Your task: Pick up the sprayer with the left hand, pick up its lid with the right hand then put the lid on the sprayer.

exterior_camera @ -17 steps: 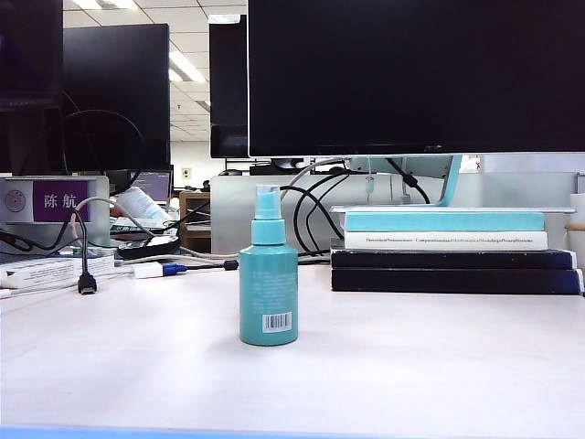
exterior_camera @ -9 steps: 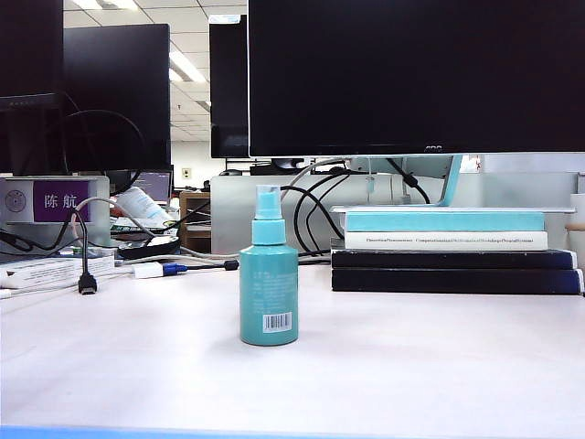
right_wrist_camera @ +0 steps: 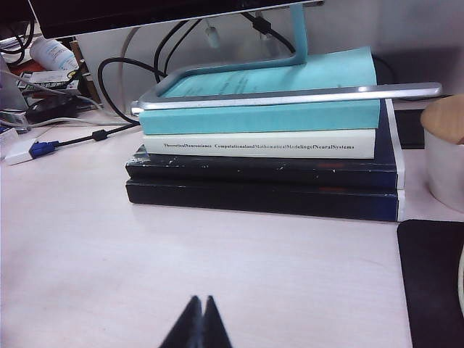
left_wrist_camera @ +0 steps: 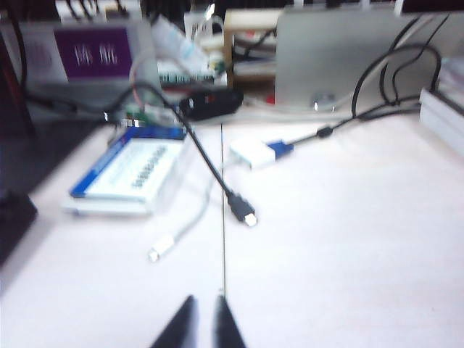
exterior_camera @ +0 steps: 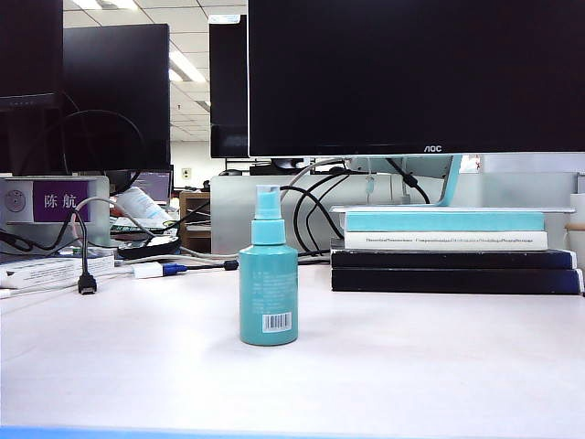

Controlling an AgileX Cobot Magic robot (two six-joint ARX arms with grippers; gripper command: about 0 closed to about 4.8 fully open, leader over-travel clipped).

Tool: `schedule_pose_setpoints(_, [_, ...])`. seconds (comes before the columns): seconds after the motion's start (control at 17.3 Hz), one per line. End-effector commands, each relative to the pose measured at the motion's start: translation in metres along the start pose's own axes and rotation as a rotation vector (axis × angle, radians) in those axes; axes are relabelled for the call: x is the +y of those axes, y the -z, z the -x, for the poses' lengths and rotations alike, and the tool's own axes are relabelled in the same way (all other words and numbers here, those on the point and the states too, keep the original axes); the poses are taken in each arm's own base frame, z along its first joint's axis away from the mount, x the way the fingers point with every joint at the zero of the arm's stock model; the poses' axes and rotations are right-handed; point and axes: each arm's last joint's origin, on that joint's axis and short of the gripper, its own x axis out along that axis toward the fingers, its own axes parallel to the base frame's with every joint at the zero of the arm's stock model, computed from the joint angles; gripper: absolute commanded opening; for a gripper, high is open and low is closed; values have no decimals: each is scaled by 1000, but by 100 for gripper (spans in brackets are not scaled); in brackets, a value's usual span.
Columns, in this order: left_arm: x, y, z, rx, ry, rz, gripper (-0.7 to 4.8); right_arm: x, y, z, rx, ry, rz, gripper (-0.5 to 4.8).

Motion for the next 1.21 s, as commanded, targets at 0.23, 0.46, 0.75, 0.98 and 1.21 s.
schedule_pose_setpoints(0.23, [-1, -7, 2, -76, 26, 42, -6, -1, -1, 0, -16, 22, 2, -1])
schedule_pose_setpoints(0.46, [-1, -13, 13, -162, 9, 39, -6, 1, -11, 3, -118, 6, 4, -1])
schedule_pose_setpoints(0.75, [-2, -10, 16, -147, 6, 40, -6, 1, -13, 7, -148, 5, 4, -1])
schedule_pose_setpoints(0.98, [-2, -4, 16, -87, 20, 53, -6, 0, -6, 6, -80, 21, 5, 0])
schedule_pose_setpoints(1.21, [-3, 0, 15, -42, 20, 58, -6, 0, -4, 6, -57, 17, 4, 0])
